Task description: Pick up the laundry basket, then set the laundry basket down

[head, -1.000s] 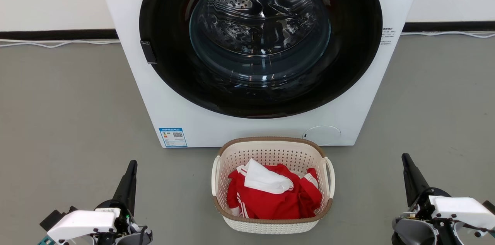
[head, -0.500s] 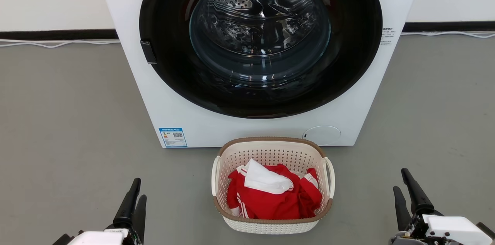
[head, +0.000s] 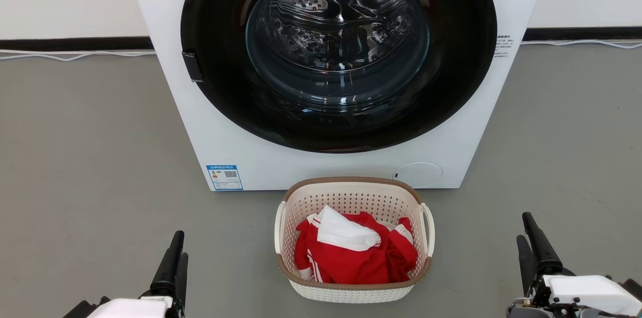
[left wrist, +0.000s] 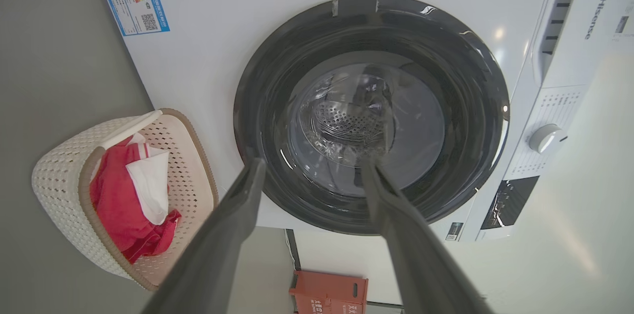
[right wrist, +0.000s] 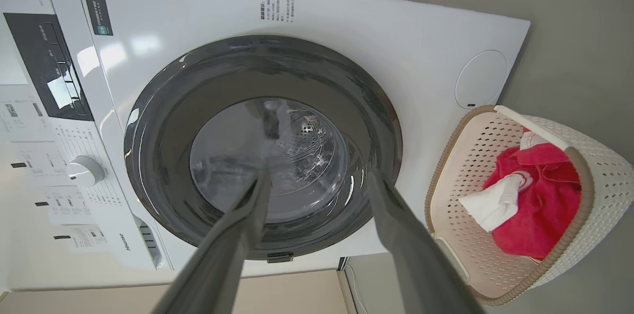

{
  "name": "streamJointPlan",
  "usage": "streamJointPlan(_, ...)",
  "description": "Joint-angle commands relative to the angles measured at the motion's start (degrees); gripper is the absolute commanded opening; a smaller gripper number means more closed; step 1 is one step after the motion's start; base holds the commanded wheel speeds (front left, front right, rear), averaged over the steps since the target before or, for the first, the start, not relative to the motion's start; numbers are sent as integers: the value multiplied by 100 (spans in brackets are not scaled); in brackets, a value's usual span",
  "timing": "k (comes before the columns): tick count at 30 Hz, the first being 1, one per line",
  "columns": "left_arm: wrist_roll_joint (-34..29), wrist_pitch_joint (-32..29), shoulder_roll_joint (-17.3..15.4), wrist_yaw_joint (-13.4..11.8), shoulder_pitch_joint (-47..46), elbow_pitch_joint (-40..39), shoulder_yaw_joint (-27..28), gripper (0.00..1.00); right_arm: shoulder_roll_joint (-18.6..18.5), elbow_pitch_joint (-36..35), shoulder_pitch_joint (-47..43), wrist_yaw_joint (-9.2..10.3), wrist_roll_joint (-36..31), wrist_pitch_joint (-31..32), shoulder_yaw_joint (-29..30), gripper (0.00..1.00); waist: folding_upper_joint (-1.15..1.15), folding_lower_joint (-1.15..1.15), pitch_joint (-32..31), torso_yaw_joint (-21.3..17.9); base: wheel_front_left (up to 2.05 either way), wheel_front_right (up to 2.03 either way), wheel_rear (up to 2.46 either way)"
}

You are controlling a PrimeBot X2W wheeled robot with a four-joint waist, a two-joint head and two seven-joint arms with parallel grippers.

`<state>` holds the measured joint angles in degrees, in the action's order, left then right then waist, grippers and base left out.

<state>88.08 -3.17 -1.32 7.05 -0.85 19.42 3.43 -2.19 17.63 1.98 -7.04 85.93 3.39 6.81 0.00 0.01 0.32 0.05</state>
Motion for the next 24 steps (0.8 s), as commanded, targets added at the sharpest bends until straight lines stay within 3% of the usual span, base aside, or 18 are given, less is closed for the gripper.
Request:
streamJointPlan(1, -194, 79, -45, 9, -160, -166, 8, 100, -98, -200, 96, -9, -270, -100, -44, 100, 0, -1, 0, 3, 0, 0, 0)
streamJointPlan(8, -774, 196, -53, -24, -162, -208, 7, 100, -126, -302, 94, -11, -1037, -217, -93, 100, 0, -1, 4, 6, 0, 0, 0)
streamJointPlan(24, -2247, 465, -70, -375, -125, -380, -251, 100, -238, -399, 120, -17, -2701, -486, -275, 100, 0, -1, -1, 24, 0, 0, 0)
